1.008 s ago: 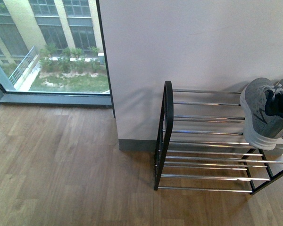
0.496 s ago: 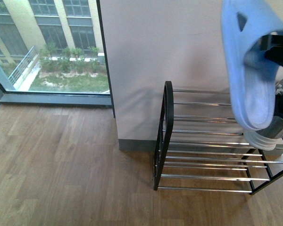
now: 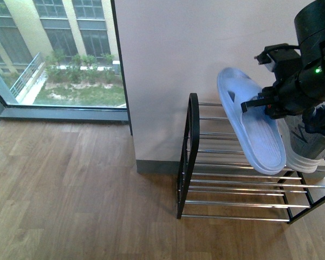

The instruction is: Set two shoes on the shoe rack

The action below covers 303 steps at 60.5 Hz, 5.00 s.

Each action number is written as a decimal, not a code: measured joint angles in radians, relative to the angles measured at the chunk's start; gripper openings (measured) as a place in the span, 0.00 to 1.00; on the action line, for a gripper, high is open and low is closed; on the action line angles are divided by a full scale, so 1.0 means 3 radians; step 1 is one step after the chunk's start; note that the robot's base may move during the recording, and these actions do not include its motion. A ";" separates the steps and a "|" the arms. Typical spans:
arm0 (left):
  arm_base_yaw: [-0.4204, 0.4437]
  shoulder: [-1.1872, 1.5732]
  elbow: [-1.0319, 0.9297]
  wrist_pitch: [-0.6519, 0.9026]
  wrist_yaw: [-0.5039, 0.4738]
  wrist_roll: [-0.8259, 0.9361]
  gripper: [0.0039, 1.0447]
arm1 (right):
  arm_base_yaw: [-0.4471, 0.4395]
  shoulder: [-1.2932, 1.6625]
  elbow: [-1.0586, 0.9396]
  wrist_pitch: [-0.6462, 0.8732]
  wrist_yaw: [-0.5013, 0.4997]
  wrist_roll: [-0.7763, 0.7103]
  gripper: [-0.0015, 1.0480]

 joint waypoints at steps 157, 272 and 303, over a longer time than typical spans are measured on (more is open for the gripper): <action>0.0000 0.0000 0.0000 0.0000 0.0000 0.0000 0.02 | -0.1092 -0.2804 -0.2271 0.1067 -0.1389 0.0551 0.91; 0.0000 0.0000 0.0000 0.0000 0.0000 0.0000 0.02 | 0.0032 -0.6277 -0.4243 0.1143 -0.0532 0.0421 0.02; 0.0000 0.0000 0.0000 0.0000 0.0000 0.0000 0.02 | 0.0032 -0.6814 -0.4243 0.0617 -0.0532 0.0421 0.02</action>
